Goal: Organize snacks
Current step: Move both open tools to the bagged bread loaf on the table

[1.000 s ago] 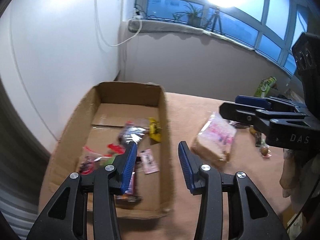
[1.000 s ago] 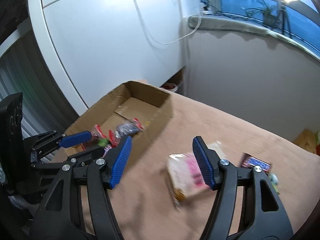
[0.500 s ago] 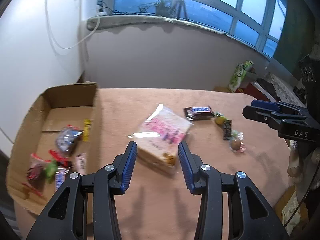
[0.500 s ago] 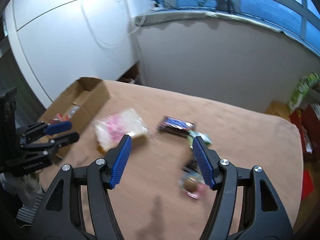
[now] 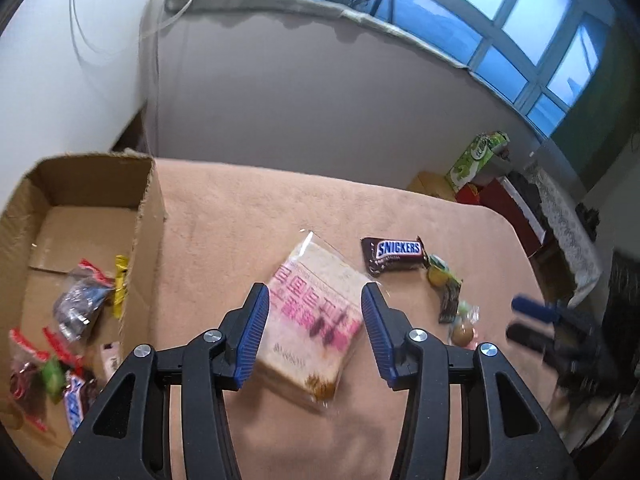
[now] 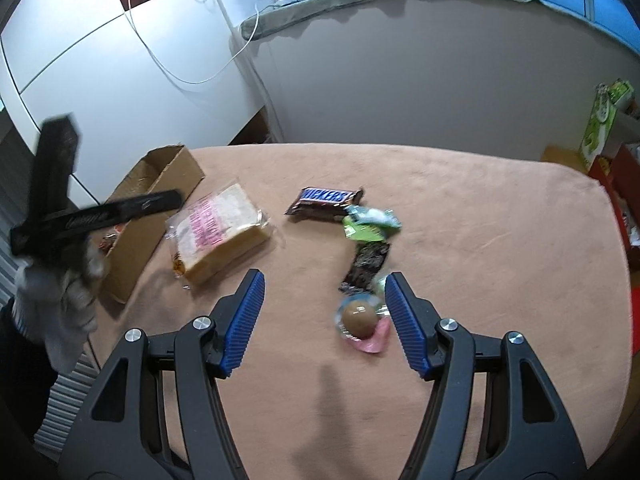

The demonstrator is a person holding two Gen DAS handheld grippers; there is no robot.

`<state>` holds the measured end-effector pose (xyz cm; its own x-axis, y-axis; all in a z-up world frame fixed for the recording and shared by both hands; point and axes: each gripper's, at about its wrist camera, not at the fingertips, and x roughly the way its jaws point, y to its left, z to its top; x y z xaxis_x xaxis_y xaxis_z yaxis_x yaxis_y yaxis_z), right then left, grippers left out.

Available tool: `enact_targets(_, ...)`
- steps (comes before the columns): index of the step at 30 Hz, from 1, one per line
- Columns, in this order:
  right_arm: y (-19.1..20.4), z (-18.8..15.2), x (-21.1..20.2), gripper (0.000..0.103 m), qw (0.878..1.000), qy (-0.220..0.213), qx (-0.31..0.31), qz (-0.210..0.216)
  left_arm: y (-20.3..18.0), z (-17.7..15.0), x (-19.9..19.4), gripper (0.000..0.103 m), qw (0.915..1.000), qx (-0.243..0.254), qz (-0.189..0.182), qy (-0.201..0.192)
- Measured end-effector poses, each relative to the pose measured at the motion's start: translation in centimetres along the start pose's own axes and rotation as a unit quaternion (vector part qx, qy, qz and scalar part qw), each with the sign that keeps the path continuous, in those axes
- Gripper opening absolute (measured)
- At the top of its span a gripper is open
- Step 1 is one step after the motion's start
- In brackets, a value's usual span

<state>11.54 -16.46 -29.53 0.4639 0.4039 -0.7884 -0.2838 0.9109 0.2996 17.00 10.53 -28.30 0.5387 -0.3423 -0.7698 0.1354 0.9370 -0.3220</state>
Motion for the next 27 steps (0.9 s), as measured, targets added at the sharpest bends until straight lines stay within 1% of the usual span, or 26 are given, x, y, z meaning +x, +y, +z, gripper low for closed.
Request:
enact_targets(2,0.4,-0.1,0.4,0.054,1.0,0.005,0.003,0.011,0.3,0.6,0.9,0.047,0.9999,-0.006,0.0,0.015)
enact_targets(3,0.6,-0.2,0.7,0.053,1.0,0.009,0.005,0.02,0.2,0.8,1.2,0.047,0.9998,-0.003,0.0,0.02)
enact_targets(4,0.9,-0.3,0.9,0.052,1.0,0.012,0.006,0.025,0.0,1.1,1.9,0.047,0.9996,0.004,0.005,0.029)
enact_targets(6,1.5,-0.6,1.3,0.052,0.999,0.016,0.006,0.035,-0.2,1.2,2.5,0.047,0.9991,0.012,0.021,0.035)
enact_targets(7,1.8,-0.7,1.4,0.051,0.999,0.017,0.005,0.038,-0.1,1.4,2.9,0.047,0.9988,0.008,0.025,0.04)
enact_targets(10,2.8,-0.9,1.8,0.051,0.999,0.018,0.001,0.045,0.9,1.6,4.0,0.047,0.9979,-0.023,0.016,0.059)
enact_targets(13,3.4,-1.1,2.0,0.051,0.999,0.021,-0.003,0.047,1.4,1.5,4.4,0.047,0.997,-0.035,0.005,0.07)
enact_targets(17,3.4,-1.0,2.3,0.051,0.998,0.02,0.006,0.051,2.1,0.8,4.1,0.047,0.9957,-0.056,-0.011,0.073)
enact_targets(20,2.9,-1.2,2.9,0.051,0.998,0.024,0.024,0.06,1.8,-0.2,3.5,0.047,0.9964,-0.048,-0.011,0.069)
enact_targets(24,2.3,-1.3,3.9,0.051,0.996,0.031,0.047,0.068,1.2,-2.2,2.7,0.047,0.9967,-0.039,-0.029,0.065)
enact_targets(27,1.8,-1.2,4.4,0.051,0.996,0.031,0.058,0.061,0.8,-3.4,2.0,0.047,0.9968,-0.043,-0.045,0.051)
